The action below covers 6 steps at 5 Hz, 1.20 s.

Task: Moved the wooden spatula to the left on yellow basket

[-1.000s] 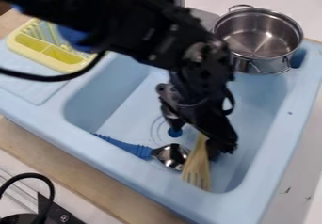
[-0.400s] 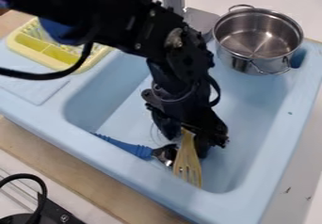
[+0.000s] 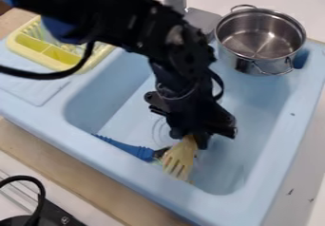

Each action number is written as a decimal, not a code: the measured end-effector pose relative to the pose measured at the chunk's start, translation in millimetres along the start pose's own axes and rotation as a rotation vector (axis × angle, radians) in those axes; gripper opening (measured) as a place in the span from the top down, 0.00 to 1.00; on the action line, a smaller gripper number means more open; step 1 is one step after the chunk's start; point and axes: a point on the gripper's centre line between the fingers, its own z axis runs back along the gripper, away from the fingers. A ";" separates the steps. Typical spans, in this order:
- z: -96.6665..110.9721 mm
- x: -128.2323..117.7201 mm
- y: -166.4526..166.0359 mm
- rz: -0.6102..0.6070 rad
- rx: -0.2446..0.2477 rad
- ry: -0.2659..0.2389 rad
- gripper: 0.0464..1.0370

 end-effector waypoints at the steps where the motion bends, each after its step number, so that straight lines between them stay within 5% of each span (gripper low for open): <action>1: 1.6 0.3 2.3 0.039 0.017 0.000 0.82; 3: 25.6 7.6 16.2 0.419 0.135 0.072 0.94; 4: 32.7 6.2 22.6 0.493 0.133 0.114 0.96; 5: 54.2 10.8 26.8 0.462 0.105 0.072 0.96; 6: 69.1 8.1 27.2 0.416 0.128 0.097 0.96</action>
